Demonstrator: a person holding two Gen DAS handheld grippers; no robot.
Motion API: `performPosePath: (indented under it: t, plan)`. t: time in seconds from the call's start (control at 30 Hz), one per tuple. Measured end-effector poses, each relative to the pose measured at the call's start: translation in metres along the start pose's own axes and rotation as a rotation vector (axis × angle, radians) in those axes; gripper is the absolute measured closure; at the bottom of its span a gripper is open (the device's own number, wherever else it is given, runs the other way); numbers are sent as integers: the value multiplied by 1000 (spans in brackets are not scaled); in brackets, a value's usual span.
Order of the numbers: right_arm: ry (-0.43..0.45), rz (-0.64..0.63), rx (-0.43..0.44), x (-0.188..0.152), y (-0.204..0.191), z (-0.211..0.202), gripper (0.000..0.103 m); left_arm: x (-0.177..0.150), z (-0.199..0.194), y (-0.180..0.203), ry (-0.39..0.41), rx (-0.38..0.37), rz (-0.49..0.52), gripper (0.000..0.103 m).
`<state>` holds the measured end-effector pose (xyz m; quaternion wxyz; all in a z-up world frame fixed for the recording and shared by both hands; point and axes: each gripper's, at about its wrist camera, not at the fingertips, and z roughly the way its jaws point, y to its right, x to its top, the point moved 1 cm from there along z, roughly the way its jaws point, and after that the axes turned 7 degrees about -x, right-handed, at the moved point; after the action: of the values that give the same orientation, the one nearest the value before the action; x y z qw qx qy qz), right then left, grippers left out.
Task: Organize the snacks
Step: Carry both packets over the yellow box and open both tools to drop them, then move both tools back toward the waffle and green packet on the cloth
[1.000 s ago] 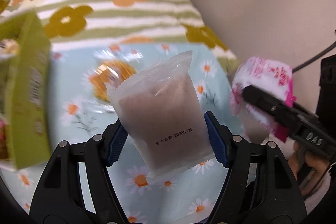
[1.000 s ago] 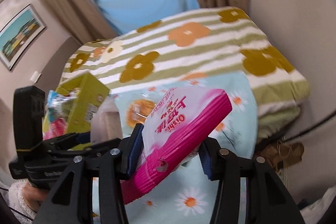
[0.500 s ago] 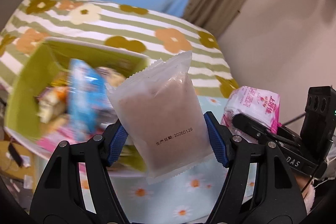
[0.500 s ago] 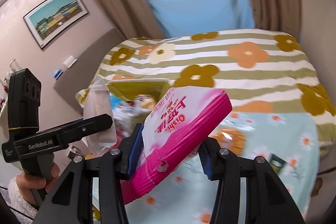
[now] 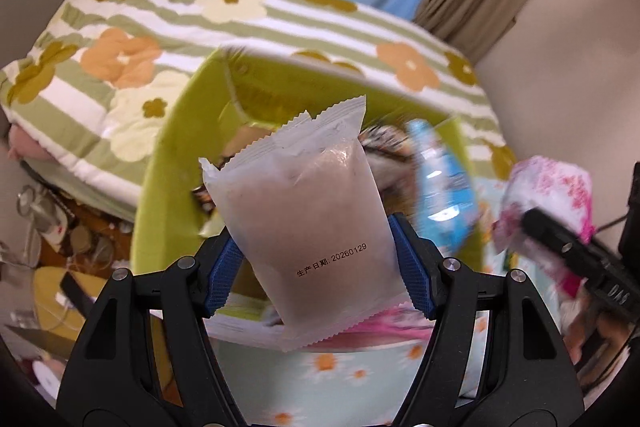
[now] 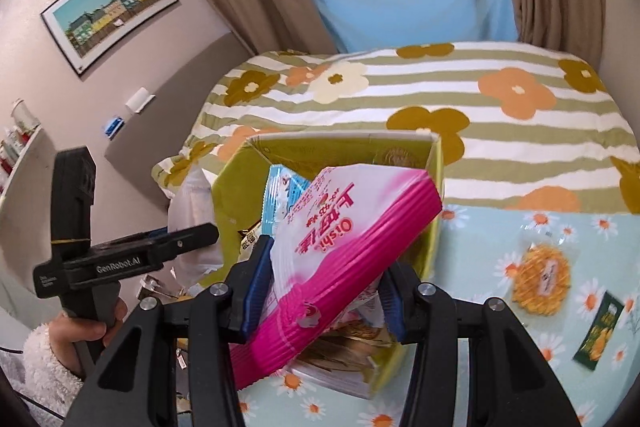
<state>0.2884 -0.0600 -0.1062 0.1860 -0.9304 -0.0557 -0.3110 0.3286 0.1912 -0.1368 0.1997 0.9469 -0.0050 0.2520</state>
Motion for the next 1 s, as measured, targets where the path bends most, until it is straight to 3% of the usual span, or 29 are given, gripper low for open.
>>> performPosePath:
  t: [0.23,0.27,0.3,0.37,0.6,0.9,0.97,1.0]
  plan:
    - [-30,99,-103,-15,-4,8,58,0,27,-17,-99,-17,119,34]
    - [-35,107,-118,-17,-5,7,58,1,28,-17,-105,-47,124,28]
    - [-39,113,-132,-19,-5,6,58,2,29,-21,-110,-61,121,12]
    - [-55,117,-160,-22,-7,4,58,5,30,-28,-113,-53,119,0]
    - [-83,33,-210,-24,-17,2,58,-5,25,-43,-135,-47,84,0]
    - [-121,-42,-201,-16,-28,17,58,-12,5,-38,-101,-27,76,0]
    - [-147,-76,-212,-18,-31,20,56,-12,3,-37,-97,-31,70,0]
    - [-151,-107,-245,-20,-33,20,50,-12,3,-36,-96,-36,69,0]
